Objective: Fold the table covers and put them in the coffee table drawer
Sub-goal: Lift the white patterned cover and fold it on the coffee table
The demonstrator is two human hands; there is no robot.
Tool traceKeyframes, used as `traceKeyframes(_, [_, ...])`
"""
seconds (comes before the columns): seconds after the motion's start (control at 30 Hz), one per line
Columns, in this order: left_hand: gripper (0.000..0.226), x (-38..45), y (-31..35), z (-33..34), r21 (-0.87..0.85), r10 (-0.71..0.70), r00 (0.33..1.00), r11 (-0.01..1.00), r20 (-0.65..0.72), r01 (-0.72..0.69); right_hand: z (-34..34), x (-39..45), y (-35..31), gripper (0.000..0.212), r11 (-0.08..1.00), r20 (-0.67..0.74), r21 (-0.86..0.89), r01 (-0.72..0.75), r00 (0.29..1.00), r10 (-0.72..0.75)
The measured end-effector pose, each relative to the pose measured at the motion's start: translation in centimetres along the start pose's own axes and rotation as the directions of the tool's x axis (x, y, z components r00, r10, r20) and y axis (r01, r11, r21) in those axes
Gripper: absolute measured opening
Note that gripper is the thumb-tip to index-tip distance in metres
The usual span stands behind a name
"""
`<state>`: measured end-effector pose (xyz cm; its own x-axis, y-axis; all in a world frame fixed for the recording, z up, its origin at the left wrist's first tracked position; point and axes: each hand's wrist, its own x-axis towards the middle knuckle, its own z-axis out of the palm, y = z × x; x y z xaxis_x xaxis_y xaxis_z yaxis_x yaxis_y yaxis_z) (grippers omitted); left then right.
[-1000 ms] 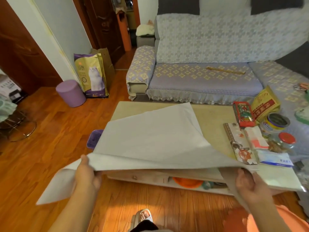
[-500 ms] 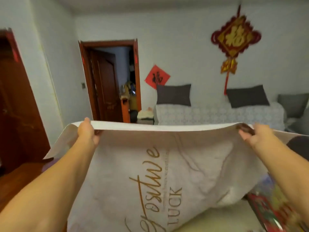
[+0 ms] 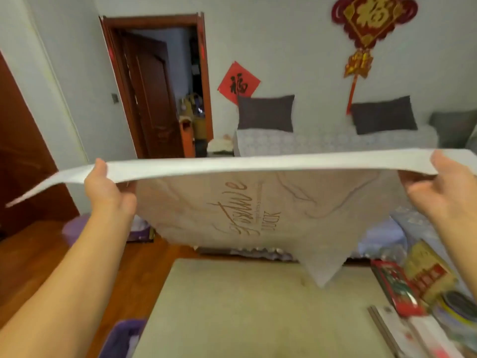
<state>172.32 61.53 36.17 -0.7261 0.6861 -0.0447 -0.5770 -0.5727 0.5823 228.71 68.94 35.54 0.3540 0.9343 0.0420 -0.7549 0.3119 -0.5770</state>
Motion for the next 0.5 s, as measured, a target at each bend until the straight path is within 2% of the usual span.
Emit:
traceKeyframes(0.03, [0.028,-1.2,-1.2,-3.1,0.016,-0.023,0.999,1.0,-0.042,0.024,-0.9,-3.3,1.1,0.053,0.999,-0.005,-0.037,-0.04,0.999,0.04])
traceKeyframes(0.1, [0.035,-3.8,-3.5,-9.9,0.05,-0.06,0.991,0.997,-0.118,0.067,-5.4,-7.7,2.8,0.029,0.991,-0.036,-0.105,-0.08,0.996,0.077])
traceKeyframes(0.17, [0.036,-6.2,-5.5,-16.9,0.148,-0.103,0.969,0.979,-0.223,0.138,-10.3,-11.7,4.1,0.016,0.96,-0.116,-0.216,-0.179,0.981,0.157])
traceKeyframes(0.27, [0.029,-10.3,-8.3,-26.0,0.32,-0.212,0.898,0.882,-0.385,0.346,-18.0,-17.1,5.8,0.018,0.899,-0.313,-0.303,-0.315,0.924,0.218])
traceKeyframes(0.3, [0.029,-11.6,-9.2,-28.4,0.372,-0.227,0.864,0.832,-0.449,0.412,-20.1,-18.8,6.3,0.026,0.878,-0.374,-0.317,-0.358,0.898,0.232])
traceKeyframes(0.33, [0.028,-12.6,-9.9,-31.0,0.44,-0.219,0.84,0.771,-0.496,0.461,-21.9,-20.4,6.7,0.034,0.849,-0.421,-0.334,-0.408,0.871,0.253])
traceKeyframes(0.37, [0.027,-13.5,-10.6,-33.4,0.507,-0.223,0.82,0.691,-0.528,0.515,-23.3,-21.9,7.3,0.029,0.818,-0.444,-0.37,-0.44,0.857,0.261])
traceKeyframes(0.43, [0.034,-15.3,-11.7,-38.0,0.615,-0.247,0.744,0.436,-0.621,0.657,-25.0,-24.0,8.5,0.015,0.695,-0.498,-0.473,-0.541,0.815,0.296])
traceKeyframes(0.5, [0.054,-17.4,-12.6,-41.9,0.637,-0.249,0.659,0.172,-0.71,0.751,-25.0,-25.0,10.0,0.013,0.583,-0.553,-0.52,-0.624,0.766,0.327])
